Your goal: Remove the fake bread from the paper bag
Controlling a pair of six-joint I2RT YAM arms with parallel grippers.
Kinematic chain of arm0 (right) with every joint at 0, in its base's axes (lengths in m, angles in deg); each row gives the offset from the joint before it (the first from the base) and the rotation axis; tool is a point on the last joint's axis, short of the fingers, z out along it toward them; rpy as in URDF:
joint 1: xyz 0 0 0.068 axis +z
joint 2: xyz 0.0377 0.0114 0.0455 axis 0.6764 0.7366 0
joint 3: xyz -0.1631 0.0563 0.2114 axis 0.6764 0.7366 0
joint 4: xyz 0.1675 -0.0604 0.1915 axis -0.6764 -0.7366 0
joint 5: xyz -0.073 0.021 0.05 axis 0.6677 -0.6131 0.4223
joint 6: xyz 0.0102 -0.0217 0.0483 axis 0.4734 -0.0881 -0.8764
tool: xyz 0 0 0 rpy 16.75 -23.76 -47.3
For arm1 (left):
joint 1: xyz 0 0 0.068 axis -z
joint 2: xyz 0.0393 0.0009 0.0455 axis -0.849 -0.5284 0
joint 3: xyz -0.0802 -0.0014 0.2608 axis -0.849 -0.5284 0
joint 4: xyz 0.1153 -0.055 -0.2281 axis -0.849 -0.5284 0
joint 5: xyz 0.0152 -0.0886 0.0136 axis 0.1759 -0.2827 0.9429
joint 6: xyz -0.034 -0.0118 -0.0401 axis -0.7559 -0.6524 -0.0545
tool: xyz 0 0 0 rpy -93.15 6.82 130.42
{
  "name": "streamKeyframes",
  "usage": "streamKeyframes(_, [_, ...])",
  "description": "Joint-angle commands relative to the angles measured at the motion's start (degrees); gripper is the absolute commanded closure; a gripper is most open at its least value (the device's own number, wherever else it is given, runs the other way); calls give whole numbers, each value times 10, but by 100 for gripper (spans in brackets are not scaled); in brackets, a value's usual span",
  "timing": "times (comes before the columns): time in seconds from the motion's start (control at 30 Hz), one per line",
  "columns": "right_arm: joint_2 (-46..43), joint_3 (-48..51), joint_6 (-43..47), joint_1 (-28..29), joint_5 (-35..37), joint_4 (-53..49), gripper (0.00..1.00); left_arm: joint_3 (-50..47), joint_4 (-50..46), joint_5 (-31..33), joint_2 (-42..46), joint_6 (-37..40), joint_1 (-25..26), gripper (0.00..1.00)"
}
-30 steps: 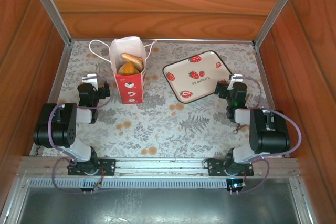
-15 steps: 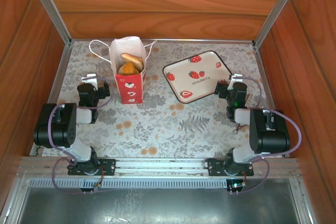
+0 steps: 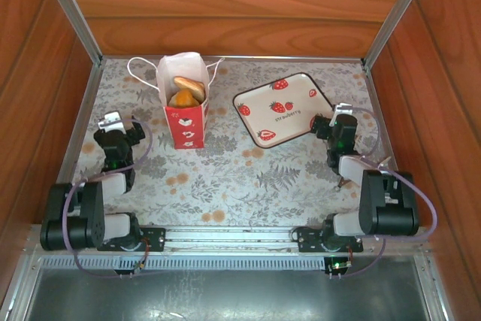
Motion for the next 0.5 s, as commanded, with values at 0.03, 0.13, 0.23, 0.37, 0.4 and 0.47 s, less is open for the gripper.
streamKeyframes(0.03, [-23, -63, -33, 3, 44, -161, 0, -7, -85, 57, 97, -18, -4, 0])
streamKeyframes(0.13, [-6, -136, -71, -14, 3, -270, 0, 4, -162, 54, 164, -18, -5, 0])
streamKeyframes(0.23, [30, -219, -101, -33, -26, -365, 0, 7, -191, 60, 208, -21, -4, 0])
streamKeyframes(0.37, [83, -315, -127, -64, -78, -451, 0, 11, -209, 57, 245, -45, -5, 0])
streamKeyframes(0.4, [100, -341, -128, -71, -89, -472, 0, 14, -212, 53, 250, -51, -5, 0])
streamKeyframes(0.47, [143, -400, -125, -83, -100, -519, 1, 19, -216, 47, 251, -58, -5, 0])
